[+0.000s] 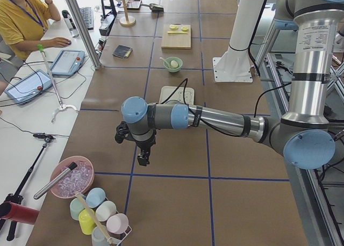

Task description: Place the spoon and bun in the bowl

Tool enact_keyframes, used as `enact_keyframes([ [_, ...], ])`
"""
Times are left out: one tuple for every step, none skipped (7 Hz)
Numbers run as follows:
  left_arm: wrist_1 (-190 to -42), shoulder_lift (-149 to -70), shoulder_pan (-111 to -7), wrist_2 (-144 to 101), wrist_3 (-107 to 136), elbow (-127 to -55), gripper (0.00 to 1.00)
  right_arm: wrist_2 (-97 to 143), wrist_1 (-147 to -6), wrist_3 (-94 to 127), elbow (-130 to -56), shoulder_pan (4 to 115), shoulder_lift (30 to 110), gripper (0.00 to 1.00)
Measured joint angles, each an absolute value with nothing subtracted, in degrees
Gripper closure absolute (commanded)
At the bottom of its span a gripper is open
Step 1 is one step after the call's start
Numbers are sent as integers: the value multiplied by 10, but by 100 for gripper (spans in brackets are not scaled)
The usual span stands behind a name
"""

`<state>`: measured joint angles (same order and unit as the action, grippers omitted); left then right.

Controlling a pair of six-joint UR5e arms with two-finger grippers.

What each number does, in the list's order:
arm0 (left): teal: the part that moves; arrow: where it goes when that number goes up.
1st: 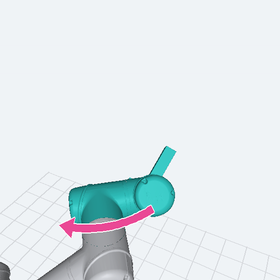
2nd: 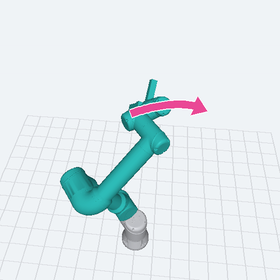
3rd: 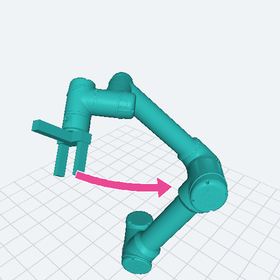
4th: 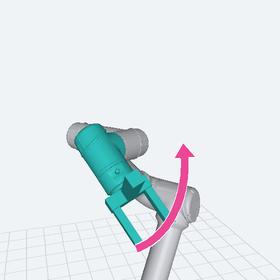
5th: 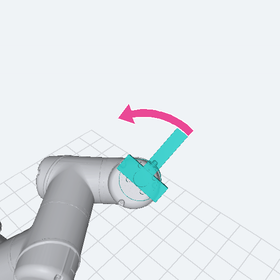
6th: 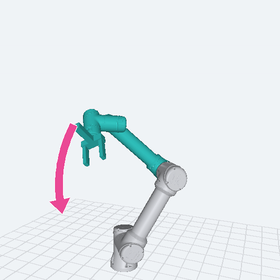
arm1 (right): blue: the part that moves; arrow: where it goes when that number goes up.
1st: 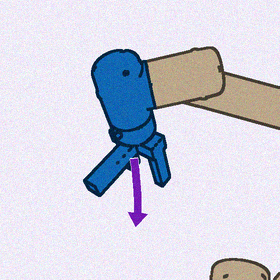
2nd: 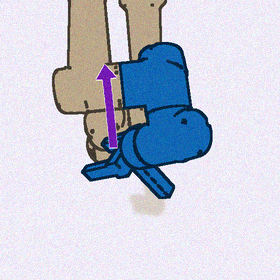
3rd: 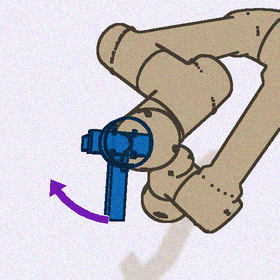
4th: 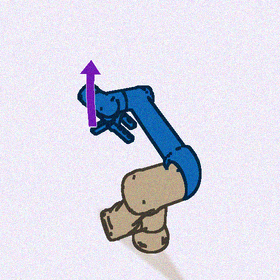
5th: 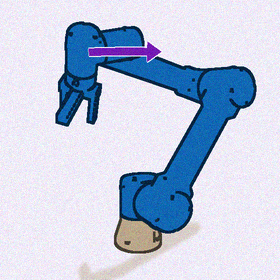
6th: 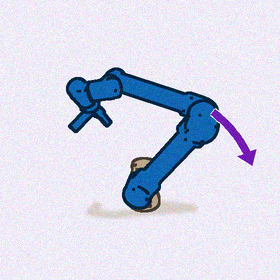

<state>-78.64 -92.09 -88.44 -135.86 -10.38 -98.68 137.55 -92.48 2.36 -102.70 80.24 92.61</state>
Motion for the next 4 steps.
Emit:
enact_keyframes([
  [-790,-926,-885,-1359,-103,-986,0,1375,-925,22,-1029,802,926,0],
  [-794,-928,-885,-1359,-103,-987,0,1375,-925,20,-1029,802,926,0],
  [-797,-932,-885,-1359,-102,-987,0,1375,-925,19,-1029,802,925,0],
  [-799,-938,-885,-1358,-102,-986,0,1370,-924,17,-1028,804,924,0],
])
